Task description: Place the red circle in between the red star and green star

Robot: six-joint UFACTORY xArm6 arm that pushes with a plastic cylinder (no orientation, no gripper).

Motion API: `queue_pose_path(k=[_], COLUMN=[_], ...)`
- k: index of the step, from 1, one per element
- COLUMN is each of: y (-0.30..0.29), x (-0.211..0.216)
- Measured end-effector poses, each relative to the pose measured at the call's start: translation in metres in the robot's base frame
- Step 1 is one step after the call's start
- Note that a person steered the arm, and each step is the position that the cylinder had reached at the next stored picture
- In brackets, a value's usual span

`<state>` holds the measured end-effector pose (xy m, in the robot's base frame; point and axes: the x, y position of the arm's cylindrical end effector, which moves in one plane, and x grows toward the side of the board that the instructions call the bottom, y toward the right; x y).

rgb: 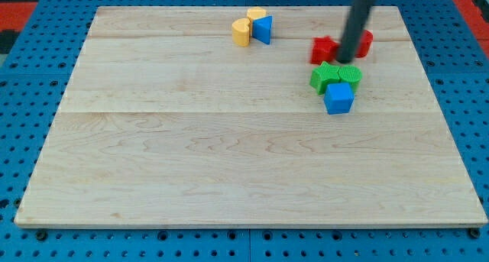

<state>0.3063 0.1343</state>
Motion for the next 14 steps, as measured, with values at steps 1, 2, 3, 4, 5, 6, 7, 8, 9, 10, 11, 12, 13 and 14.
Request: queue_pose_path(k=[1,2,3,4,5,6,7,8,9,10,11,12,13,14], y=[-0.014,-0.003,-0.003,-0.003,0.035,0.087,0.113,0.09,0.034,0.027,0.064,0.105,0.086,0.002], x=[-0.017,-0.049,-0.079,-0.088,-0.093,-0.099,-0.072,-0.047,-0.04,-0.046,-0.052,-0.032,-0.017,-0.022])
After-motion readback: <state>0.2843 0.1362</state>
